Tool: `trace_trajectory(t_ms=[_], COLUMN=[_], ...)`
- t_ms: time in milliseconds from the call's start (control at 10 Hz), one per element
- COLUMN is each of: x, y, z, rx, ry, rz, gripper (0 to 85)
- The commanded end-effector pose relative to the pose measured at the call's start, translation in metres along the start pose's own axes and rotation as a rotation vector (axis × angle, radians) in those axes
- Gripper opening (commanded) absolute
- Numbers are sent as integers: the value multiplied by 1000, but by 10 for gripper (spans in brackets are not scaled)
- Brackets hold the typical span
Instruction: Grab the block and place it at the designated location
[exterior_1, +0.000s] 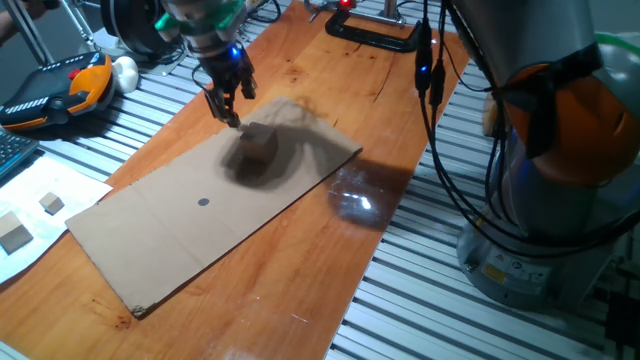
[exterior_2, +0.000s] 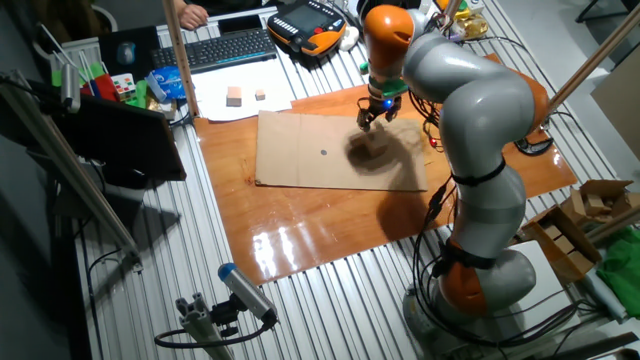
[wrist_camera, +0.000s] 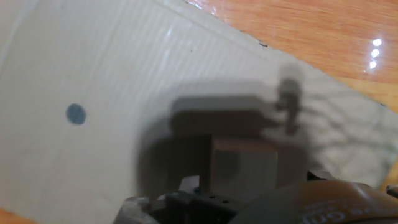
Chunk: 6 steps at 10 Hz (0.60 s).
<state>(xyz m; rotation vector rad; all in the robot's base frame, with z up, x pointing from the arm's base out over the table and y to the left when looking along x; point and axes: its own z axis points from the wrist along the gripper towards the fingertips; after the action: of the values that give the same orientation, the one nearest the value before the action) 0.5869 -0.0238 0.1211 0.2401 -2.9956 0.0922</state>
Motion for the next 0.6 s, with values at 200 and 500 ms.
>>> trace_trajectory(t_ms=[200, 500], x=[1, 2], y=[-2, 4], z=[27, 37], rx=[-20, 6], ry=[-47, -58], rz=[-1, 3], gripper=[850, 850])
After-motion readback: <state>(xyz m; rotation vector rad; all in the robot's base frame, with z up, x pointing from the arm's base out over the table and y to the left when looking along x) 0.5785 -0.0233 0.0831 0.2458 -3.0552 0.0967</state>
